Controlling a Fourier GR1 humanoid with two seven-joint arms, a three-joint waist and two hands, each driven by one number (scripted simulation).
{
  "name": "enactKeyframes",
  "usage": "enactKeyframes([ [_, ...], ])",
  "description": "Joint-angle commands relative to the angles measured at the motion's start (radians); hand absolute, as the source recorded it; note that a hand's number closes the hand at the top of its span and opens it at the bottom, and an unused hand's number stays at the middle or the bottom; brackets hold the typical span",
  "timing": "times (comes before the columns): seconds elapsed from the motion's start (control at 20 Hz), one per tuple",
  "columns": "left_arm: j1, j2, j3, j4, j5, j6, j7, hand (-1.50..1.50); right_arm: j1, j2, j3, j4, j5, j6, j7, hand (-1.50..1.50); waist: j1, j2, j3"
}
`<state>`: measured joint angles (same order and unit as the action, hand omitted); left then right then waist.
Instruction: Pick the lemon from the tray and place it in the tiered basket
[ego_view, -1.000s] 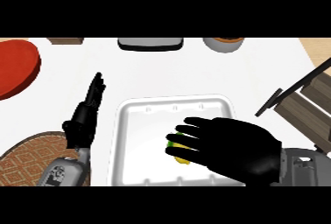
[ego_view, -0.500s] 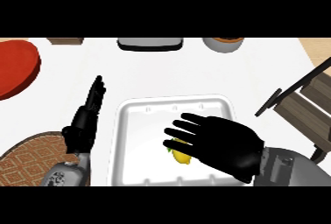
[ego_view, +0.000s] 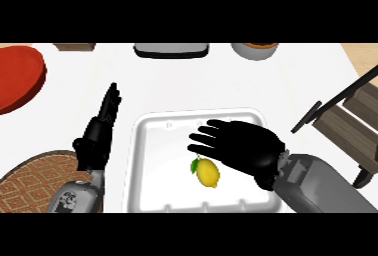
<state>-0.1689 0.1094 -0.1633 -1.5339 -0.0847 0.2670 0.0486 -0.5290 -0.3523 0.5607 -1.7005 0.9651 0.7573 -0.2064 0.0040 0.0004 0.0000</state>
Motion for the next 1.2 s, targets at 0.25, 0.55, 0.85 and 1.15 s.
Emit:
enactKeyframes([
  [0.25,-0.015,-0.009,0.036,-0.001,-0.008,-0.044,-0.007,0.00,0.013,0.040,-0.025,0.095,0.083,-0.034,-0.147,-1.50,-0.001,0.000,0.000],
  [0.55,0.040,-0.023,0.026,-0.070,-0.020,-0.048,0.045,0.00,0.074,0.137,0.016,0.001,0.122,0.043,-0.047,-1.50,-0.002,-0.002,0.000],
  [0.85,0.028,-0.023,0.053,-0.070,-0.040,-0.050,0.035,0.00,0.081,0.128,-0.006,0.133,0.160,-0.042,-0.136,-1.50,0.000,-0.001,0.000],
  [1.15,0.057,-0.079,0.008,-0.043,-0.085,-0.024,0.004,0.00,0.085,0.122,0.008,0.230,0.224,-0.113,-0.179,-1.50,-0.001,0.000,0.000],
])
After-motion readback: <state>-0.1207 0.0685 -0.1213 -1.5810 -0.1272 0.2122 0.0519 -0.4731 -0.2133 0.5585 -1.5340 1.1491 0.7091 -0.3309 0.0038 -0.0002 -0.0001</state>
